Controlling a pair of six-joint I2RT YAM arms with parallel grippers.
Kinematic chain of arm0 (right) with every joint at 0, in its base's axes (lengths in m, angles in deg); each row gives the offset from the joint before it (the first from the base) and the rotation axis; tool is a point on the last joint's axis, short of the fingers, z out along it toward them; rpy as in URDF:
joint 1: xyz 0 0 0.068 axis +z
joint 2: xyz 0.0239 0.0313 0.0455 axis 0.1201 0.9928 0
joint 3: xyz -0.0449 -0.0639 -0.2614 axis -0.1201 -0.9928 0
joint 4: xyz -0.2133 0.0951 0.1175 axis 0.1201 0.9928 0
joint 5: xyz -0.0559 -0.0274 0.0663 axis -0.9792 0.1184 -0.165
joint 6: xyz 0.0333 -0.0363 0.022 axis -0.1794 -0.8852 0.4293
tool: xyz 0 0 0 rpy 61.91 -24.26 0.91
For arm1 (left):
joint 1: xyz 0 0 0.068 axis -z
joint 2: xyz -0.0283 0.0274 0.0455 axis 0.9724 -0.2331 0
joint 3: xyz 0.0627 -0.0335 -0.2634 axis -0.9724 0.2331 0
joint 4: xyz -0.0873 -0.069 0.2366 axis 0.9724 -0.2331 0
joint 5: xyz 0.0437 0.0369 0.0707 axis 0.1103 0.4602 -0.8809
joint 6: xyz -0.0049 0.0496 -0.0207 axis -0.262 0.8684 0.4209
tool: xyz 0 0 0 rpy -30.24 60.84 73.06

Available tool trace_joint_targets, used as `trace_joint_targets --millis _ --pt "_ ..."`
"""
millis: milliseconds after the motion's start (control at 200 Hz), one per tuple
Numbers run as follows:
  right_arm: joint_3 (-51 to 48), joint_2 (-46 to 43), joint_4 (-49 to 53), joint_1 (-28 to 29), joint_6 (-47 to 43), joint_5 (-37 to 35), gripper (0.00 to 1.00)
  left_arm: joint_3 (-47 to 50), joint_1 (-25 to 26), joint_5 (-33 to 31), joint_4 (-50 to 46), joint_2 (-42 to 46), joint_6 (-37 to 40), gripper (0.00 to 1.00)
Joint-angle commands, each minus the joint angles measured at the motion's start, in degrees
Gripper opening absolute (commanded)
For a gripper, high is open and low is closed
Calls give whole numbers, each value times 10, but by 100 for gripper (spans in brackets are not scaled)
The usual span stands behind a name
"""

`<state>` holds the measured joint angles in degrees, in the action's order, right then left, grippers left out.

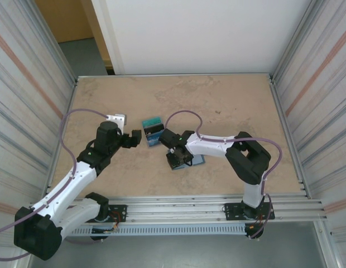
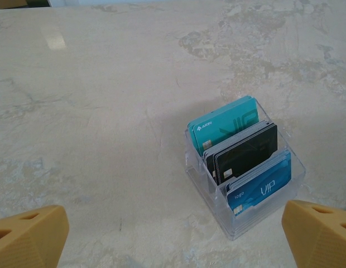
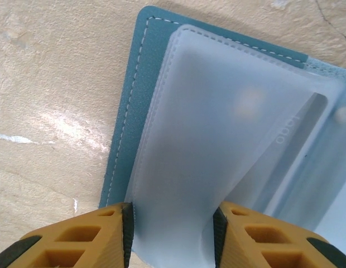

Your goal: Take the credit cards out of the card holder

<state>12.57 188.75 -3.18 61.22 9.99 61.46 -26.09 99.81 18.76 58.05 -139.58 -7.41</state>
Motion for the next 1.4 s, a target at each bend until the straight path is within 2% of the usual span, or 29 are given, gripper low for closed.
trace_joint_targets --millis 0,160,536,847,1067,1393 --pt "-20 -21 -14 -13 9 25 42 -24 -3 16 -8 2 -4 99" --pt "-30 -44 -22 -24 14 31 42 -31 -3 25 -16 9 -3 99" --pt "-37 -76 10 -38 27 -31 43 -38 -3 26 -24 31 -1 99" --pt "-76 -116 16 -70 43 -46 42 -38 3 25 -28 29 -3 99" --pt "-101 -127 12 -92 52 -44 40 -40 46 -16 -32 10 2 99" --pt "-127 -131 4 -119 63 -41 31 -43 131 -73 -18 -51 3 99"
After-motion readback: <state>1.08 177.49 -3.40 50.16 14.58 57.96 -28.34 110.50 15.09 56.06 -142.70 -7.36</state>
